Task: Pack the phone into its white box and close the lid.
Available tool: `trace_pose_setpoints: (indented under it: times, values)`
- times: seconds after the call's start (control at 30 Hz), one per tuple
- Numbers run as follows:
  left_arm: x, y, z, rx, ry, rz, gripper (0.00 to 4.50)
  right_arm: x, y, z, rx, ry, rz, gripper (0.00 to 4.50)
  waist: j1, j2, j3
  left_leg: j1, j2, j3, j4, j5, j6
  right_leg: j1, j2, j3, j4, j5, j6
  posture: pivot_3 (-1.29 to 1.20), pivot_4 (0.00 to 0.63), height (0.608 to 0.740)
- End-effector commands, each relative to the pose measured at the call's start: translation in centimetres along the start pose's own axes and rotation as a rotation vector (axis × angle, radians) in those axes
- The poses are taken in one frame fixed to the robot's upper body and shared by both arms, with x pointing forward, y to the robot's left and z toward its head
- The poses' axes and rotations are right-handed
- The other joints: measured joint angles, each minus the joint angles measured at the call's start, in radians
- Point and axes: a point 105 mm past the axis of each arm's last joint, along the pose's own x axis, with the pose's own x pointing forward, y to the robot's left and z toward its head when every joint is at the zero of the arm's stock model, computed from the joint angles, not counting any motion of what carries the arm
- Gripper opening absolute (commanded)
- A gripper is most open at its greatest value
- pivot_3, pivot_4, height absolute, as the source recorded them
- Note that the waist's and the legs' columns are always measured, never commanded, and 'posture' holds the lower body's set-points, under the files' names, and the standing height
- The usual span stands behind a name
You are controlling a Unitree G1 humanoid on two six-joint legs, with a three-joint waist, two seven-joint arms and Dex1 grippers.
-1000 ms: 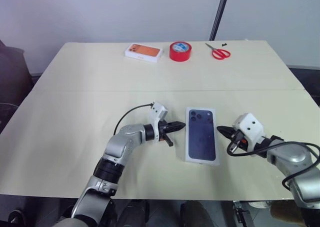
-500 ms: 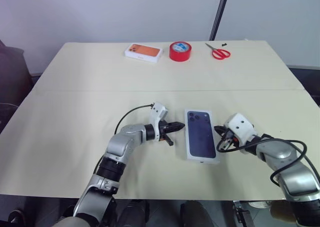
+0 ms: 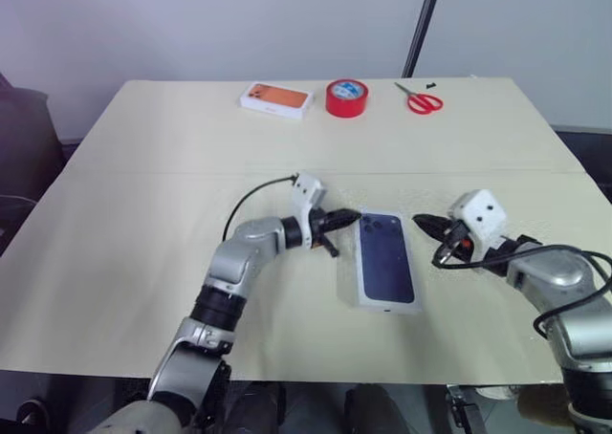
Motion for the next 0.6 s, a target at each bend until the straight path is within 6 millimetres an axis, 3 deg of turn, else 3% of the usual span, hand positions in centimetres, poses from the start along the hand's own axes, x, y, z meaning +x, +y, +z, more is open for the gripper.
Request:
trace_pose_setpoints:
  times: [0.03, 0.1, 0.2, 0.27, 0.37, 0.47, 0.6]
  values:
    - [0.7, 0.0, -0.3, 0.011, -0.011, -0.008, 0.00, 0.2, 1.6, 0.0, -0.031, 0.001, 0.055, 0.05, 0.000, 0.000, 0.000, 0.000, 0.000, 0.000, 0.000, 0.000, 0.000, 0.000, 0.000, 0.000, 0.000, 0.000, 0.000, 0.00, 0.150, 0.740]
    - [1.1, 0.3, -1.5, 0.005, 0.047, 0.008, 0.00, 0.2, 2.9, -1.7, -0.060, 0.077, 0.100, 0.05, 0.000, 0.000, 0.000, 0.000, 0.000, 0.000, 0.000, 0.000, 0.000, 0.000, 0.000, 0.000, 0.000, 0.000, 0.000, 0.00, 0.150, 0.740]
    - [1.2, 0.8, -5.4, 0.086, 0.245, 0.031, 0.00, -0.6, 5.5, -5.1, -0.148, 0.227, 0.207, 0.05, -0.002, 0.000, 0.000, 0.000, -0.001, 0.000, 0.000, 0.000, 0.000, -0.001, 0.000, 0.000, 0.001, 0.000, 0.000, 0.00, 0.150, 0.740]
    - [0.9, 0.8, -6.5, 0.089, 0.289, 0.019, 0.00, -1.0, 6.3, -6.2, -0.207, 0.275, 0.240, 0.05, 0.000, -0.004, -0.004, 0.003, -0.001, 0.000, 0.000, 0.000, 0.000, 0.002, 0.000, 0.000, 0.000, 0.000, 0.000, 0.00, 0.150, 0.740]
    - [0.6, 0.6, -5.8, 0.023, 0.240, -0.002, 0.00, -0.5, 5.1, -4.5, -0.157, 0.197, 0.169, 0.05, -0.002, -0.009, -0.007, 0.010, 0.000, 0.000, -0.002, -0.001, 0.001, 0.010, 0.001, 0.000, -0.002, -0.001, 0.001, 0.00, 0.150, 0.740]
    - [0.2, 0.8, -4.8, -0.055, 0.191, -0.017, 0.84, -0.2, 4.3, -3.2, -0.032, 0.139, 0.153, 0.00, -0.003, -0.009, -0.007, 0.010, 0.000, -0.001, -0.002, -0.001, 0.001, 0.010, 0.001, 0.000, -0.002, -0.001, 0.001, 0.00, 0.150, 0.740]
    - [-1.4, 1.6, -1.9, 0.016, 0.112, -0.012, 2.82, -0.1, 2.2, 0.3, 0.078, -0.033, 0.081, 1.31, -0.006, -0.009, -0.006, 0.009, 0.001, -0.001, -0.002, -0.001, 0.001, 0.009, 0.001, 0.000, -0.001, -0.001, 0.001, 0.00, 0.150, 0.740]
